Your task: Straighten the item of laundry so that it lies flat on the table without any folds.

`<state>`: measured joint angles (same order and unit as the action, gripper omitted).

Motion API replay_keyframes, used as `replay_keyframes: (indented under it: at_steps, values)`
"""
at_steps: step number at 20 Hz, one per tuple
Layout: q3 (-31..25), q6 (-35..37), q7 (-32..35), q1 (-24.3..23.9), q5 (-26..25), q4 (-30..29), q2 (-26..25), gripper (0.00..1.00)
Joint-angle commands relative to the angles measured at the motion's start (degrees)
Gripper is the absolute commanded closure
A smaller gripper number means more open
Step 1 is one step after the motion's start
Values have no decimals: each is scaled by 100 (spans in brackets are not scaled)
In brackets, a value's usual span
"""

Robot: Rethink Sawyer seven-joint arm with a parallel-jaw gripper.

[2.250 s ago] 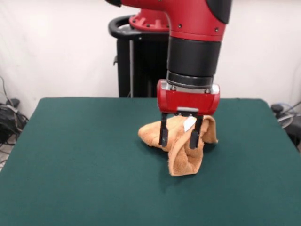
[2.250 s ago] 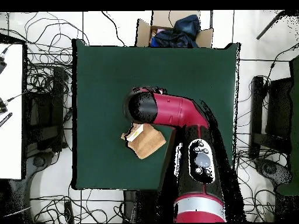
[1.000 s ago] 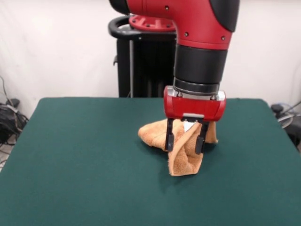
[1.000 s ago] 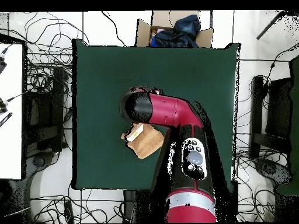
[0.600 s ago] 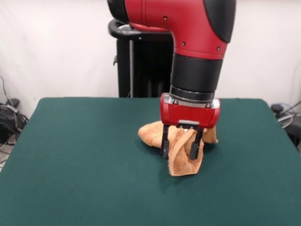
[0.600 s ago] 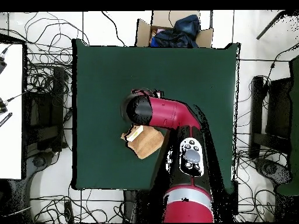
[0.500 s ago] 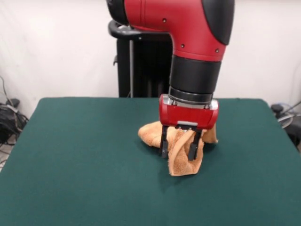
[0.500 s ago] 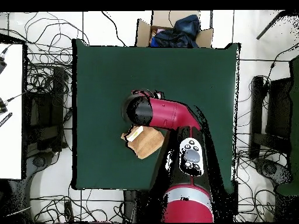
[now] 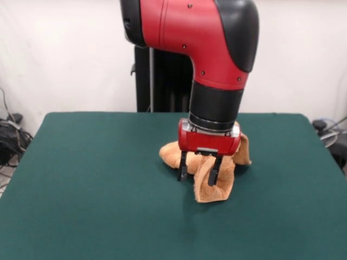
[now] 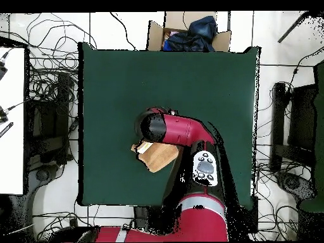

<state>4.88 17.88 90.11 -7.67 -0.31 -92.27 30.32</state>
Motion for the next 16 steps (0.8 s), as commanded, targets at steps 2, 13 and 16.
replay_keyframes:
  at_steps: [2,13,16]
  values:
    - [-34,-173,1098,49,-59,-547,-329,0]
    - [-153,-164,1298,-42,207,-846,-344,0]
    - [-171,-237,1291,-42,203,-851,-329,0]
